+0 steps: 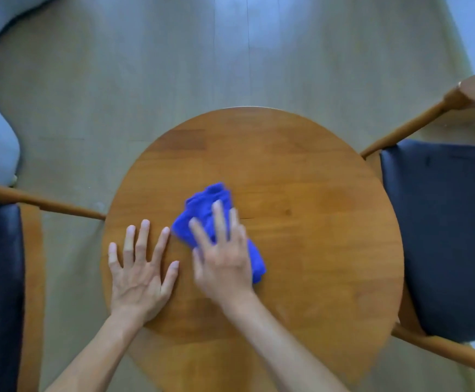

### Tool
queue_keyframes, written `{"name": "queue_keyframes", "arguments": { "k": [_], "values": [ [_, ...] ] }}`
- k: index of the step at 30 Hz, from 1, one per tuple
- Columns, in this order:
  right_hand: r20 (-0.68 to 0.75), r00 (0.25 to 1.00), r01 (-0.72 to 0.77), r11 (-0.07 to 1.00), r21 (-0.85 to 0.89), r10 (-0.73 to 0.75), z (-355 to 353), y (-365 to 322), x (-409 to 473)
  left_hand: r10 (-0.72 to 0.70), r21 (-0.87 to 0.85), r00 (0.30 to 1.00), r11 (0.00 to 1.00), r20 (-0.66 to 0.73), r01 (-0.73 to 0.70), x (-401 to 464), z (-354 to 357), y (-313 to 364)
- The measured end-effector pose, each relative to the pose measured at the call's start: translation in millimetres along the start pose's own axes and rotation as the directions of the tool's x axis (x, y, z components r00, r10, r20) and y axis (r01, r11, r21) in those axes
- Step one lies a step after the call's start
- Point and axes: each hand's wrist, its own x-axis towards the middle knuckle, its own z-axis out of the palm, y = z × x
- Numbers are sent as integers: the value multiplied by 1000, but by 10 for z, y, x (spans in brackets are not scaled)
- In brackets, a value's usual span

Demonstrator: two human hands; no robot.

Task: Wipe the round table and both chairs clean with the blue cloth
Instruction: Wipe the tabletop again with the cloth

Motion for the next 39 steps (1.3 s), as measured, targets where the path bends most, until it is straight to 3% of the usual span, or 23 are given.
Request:
{"name": "queue_keyframes", "arguments": {
  "k": [3, 5, 6, 8, 10, 11, 13, 14, 15, 17, 19, 20, 23, 25, 27, 29, 31, 33, 35, 36, 37, 39],
  "values": [
    [98, 970, 213, 972, 101, -223, -121, 232, -482, 29, -18, 999, 999, -38, -30, 96, -90, -57],
    [118, 971, 205, 977, 59, -210, -304, 802, -662, 28, -48, 997, 998, -72, -32, 166, -136, -87],
    [79, 988, 130, 991, 15, -131, -391, 1124, -651, 39, -53, 995, 998, -92, -44, 208, -141, -90],
    [-28, 980, -197, 979, -50, 195, -534, 1685, -424, 70, -43, 992, 996, -106, -75, 238, -120, -75],
    [-136, 815, -572, 820, -34, 563, -546, 1995, 54, 77, -54, 992, 995, -101, -82, 262, -88, -67],
    [-167, 718, -686, 727, -11, 675, -509, 2038, 359, 71, -58, 992, 995, -102, -77, 274, -67, -72],
    [-197, 599, -787, 616, 34, 776, -351, 1924, 1020, 66, -58, 992, 996, -110, -72, 283, -11, -93],
    [-200, 596, -788, 615, 42, 778, -251, 1763, 1345, 68, -55, 990, 996, -120, -75, 275, 17, -103],
    [-188, 635, -758, 651, 36, 749, -141, 1517, 1639, 76, -51, 988, 995, -135, -83, 272, 38, -113],
    [-132, 795, -596, 803, 8, 592, 111, 820, 2034, 84, -35, 982, 995, -167, -91, 277, 35, -115],
    [-62, 957, -282, 959, 23, 283, 332, 30, 2097, 75, -16, 979, 997, -189, -80, 275, 24, -112],
    [-23, 995, -97, 994, 39, 98, 402, -294, 2001, 69, -12, 978, 997, -199, -73, 270, 15, -105],
    [99, 937, 324, 938, 124, -336, 415, -495, 1706, 67, -23, 970, 997, -232, -74, 286, -21, -71],
    [88, 923, 354, 915, 192, -375, 308, -51, 1746, 70, -26, 969, 997, -239, -78, 303, -14, -71],
    [52, 980, 182, 974, 132, -190, 111, 607, 1842, 78, -25, 962, 996, -260, -88, 306, -2, -66],
    [22, 992, -125, 992, 15, 125, -135, 1394, 1838, 79, -10, 954, 996, -290, -86, 295, 22, -70],
    [-70, 902, -428, 903, -37, 425, -384, 2075, 1571, 85, 8, 942, 996, -323, -87, 302, 13, -68],
    [-164, 725, -679, 734, -2, 669, -539, 2415, 1122, 91, 20, 938, 996, -335, -90, 296, 28, -71],
    [-215, 570, -805, 591, 47, 793, -535, 2321, 767, 91, 12, 946, 996, -311, -92, 281, 42, -74],
    [-237, 538, -823, 565, 60, 809, -476, 2141, 713, 90, 7, 953, 996, -290, -91, 277, 47, -84],
    [-245, 541, -819, 570, 63, 804, -398, 1894, 746, 87, 2, 960, 996, -266, -89, 278, 49, -93],
    [-220, 635, -745, 662, 78, 740, -225, 1207, 943, 85, -24, 968, 995, -237, -94, 276, 34, -106]
  ]
}}
